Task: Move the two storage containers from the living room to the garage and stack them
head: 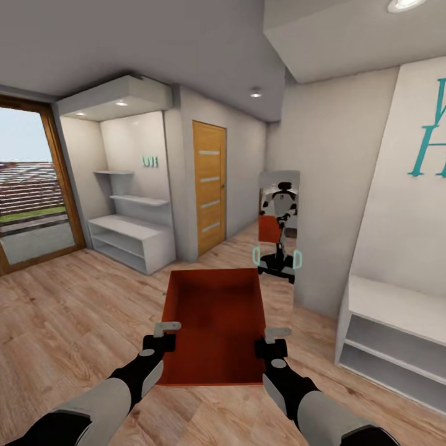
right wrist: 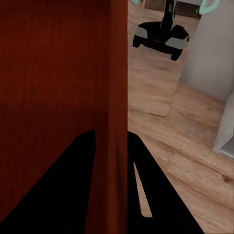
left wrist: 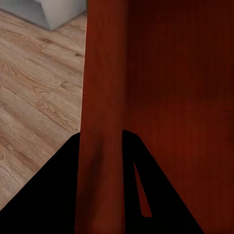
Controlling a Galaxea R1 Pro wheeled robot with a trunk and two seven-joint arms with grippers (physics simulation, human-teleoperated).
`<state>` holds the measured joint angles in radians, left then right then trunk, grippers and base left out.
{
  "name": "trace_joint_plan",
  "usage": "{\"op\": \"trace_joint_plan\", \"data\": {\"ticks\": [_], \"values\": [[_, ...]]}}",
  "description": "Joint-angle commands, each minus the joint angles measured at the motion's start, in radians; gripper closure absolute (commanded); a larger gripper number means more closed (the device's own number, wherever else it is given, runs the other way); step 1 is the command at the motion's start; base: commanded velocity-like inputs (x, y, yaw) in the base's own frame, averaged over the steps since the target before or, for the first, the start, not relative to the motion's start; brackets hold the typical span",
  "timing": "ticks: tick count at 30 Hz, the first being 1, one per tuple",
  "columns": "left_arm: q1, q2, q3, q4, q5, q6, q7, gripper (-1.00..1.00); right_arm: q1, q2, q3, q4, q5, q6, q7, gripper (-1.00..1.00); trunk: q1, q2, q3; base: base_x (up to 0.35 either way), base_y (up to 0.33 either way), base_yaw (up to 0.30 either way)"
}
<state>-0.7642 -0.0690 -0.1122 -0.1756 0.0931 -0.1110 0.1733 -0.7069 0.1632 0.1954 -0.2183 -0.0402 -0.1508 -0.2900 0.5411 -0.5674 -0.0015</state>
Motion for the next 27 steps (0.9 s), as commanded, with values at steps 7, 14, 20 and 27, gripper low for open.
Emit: {"op": "trace_joint_plan", "data": {"ticks": [7,14,20,27], "values": [[-0.001,0.015,0.057,-0.002,0.022,-0.03,0.098,1.0,0.0,-0.063,-0.044,0.004,-0.019,-0.006,-0.024,1.0,0.001,0.0,0.0,0.324,0.0,0.208],[-0.001,0.015,0.057,-0.002,0.023,-0.03,0.098,1.0,0.0,-0.062,-0.044,0.004,-0.02,-0.006,-0.024,1.0,0.001,0.0,0.0,0.324,0.0,0.264],[-0.001,0.02,0.057,-0.002,0.04,-0.03,0.098,1.0,0.0,-0.062,-0.044,0.004,-0.02,-0.006,-0.024,1.0,0.001,0.0,0.0,0.324,0.0,0.248],[-0.001,0.022,0.057,-0.002,0.048,-0.03,0.097,1.0,0.0,-0.063,-0.044,0.004,-0.02,-0.006,-0.024,1.0,0.001,0.0,0.0,0.324,0.0,0.204]]}}
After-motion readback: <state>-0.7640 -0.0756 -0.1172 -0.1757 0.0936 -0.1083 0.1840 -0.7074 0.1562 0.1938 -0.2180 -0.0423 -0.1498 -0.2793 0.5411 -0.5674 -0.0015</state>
